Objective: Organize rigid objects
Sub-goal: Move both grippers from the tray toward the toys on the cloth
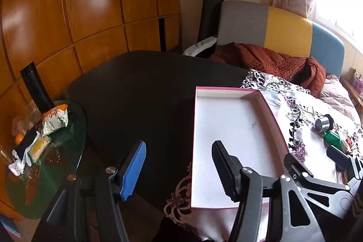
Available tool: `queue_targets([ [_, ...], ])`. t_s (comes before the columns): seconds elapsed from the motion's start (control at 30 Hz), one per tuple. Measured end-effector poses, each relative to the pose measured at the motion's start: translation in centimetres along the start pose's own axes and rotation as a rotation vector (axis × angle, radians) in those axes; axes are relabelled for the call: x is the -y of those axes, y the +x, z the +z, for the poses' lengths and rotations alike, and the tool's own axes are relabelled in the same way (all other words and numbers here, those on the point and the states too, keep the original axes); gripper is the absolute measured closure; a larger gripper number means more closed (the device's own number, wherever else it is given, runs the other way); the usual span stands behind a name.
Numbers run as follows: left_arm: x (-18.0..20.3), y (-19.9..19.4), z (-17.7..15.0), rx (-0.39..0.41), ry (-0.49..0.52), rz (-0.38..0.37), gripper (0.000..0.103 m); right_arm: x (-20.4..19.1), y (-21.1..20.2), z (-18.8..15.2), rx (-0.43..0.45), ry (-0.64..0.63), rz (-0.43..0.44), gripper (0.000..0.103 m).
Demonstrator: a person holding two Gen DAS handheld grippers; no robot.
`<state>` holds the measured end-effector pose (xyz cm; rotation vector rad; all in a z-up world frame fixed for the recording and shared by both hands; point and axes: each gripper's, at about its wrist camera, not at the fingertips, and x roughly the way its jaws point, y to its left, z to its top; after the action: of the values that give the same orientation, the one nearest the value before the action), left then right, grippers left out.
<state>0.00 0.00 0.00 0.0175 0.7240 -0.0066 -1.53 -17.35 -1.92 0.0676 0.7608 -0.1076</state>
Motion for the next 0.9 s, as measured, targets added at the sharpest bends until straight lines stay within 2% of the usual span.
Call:
queue_targets([
  [0.2, 0.2, 0.1, 0.1, -0.014, 0.016, -0.001, 0.042, 0.1, 0.1, -0.5, 0.003, 0.007, 0.009, 0.000],
  [0.43, -1.3, 0.8, -1.9, -0.002, 0.019, -0.009, 0.042, -0.3, -0.8, 0.2, 0.020, -0.001, 0.009, 0.000],
  [0.63, -0.3, 1.0, -1.3, -0.016, 0.017, 0.024, 0.042, 0.1, -0.5, -0.2, 0.040, -0.003, 0.011, 0.000],
  [0.9, -0.3, 0.4, -0.8, 0.003, 0.040, 0.056, 0.042, 0.6, -0.5, -0.2, 0.041, 0.005, 0.015, 0.000],
])
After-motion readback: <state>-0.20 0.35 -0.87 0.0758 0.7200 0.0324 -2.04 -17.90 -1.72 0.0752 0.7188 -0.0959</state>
